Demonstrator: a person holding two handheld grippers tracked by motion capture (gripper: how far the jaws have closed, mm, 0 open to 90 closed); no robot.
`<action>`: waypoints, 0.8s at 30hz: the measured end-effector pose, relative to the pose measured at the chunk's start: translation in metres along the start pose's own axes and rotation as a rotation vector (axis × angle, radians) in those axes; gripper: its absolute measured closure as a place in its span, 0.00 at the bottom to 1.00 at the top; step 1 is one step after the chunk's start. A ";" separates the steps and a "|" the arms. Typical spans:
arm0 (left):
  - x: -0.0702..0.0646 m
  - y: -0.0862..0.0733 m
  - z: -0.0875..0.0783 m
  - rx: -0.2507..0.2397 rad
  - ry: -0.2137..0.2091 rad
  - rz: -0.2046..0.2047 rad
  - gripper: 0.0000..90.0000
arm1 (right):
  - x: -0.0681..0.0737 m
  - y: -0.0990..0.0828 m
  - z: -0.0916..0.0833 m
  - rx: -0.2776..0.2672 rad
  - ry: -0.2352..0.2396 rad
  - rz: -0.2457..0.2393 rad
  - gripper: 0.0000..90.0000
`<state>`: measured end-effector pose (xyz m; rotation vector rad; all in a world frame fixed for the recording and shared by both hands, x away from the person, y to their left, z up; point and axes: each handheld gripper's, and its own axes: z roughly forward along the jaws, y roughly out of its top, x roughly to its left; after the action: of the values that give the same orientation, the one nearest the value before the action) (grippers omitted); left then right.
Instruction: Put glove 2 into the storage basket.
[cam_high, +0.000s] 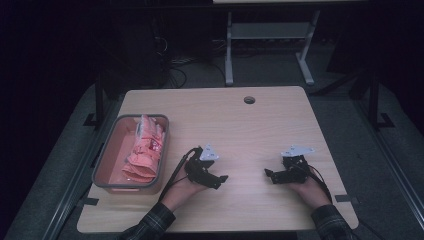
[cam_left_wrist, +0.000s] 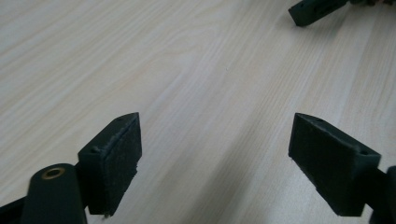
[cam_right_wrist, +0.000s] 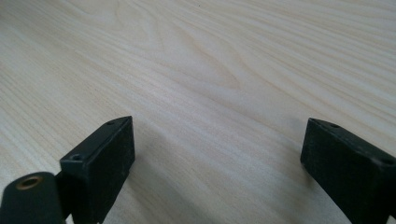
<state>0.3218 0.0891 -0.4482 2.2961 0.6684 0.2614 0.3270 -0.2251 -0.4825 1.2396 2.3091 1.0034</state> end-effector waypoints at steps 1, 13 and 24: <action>0.000 0.000 0.000 0.000 0.000 0.000 0.18 | 0.000 0.000 0.000 0.000 0.000 0.000 0.11; -0.008 -0.010 0.026 0.019 -0.010 0.024 0.15 | 0.000 0.000 0.000 -0.001 0.001 -0.001 0.11; -0.006 -0.016 0.027 -0.036 -0.029 0.033 0.14 | 0.000 0.000 0.000 -0.001 0.001 -0.001 0.11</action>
<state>0.3205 0.0792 -0.4788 2.2735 0.6068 0.2535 0.3271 -0.2251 -0.4826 1.2378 2.3099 1.0044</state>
